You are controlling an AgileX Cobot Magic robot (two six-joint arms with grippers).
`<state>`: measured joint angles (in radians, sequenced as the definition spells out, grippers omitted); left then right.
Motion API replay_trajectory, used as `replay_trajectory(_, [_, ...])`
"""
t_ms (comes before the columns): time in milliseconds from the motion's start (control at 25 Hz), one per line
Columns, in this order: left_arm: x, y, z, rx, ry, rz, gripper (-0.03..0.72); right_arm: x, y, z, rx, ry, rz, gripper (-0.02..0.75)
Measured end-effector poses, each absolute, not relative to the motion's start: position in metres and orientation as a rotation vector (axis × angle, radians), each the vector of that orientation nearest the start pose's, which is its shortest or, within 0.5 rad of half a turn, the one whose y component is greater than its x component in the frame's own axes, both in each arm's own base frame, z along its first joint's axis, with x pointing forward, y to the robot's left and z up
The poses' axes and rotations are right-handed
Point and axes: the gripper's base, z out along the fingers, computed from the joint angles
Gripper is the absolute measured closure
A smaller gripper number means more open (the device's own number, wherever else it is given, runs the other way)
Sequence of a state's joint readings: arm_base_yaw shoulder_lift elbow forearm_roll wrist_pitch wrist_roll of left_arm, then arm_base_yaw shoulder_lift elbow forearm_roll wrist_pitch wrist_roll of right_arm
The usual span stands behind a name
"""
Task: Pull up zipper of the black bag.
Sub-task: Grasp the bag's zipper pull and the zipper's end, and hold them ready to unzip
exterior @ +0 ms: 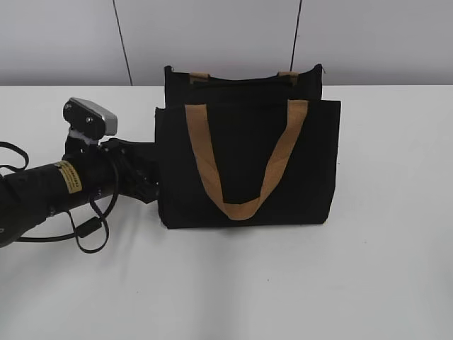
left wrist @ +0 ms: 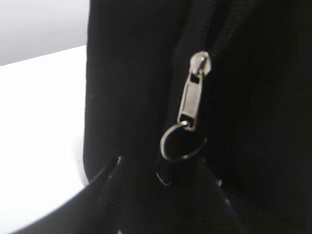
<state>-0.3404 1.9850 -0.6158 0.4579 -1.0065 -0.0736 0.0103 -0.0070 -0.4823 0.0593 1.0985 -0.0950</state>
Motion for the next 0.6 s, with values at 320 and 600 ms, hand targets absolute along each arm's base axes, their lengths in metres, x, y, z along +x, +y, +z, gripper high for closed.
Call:
replay_trajectory(320, [0.297, -0.145, 0.093, 0.779, 1.768, -0.516, 0.353, -0.006, 0.005, 0.269, -0.114, 2.088, 0.020, 0.428])
replay_trajectory(600, [0.303, -0.147, 0.093, 0.783, 1.751, -0.519, 0.377, -0.006, 0.005, 0.269, -0.114, 2.088, 0.020, 0.428])
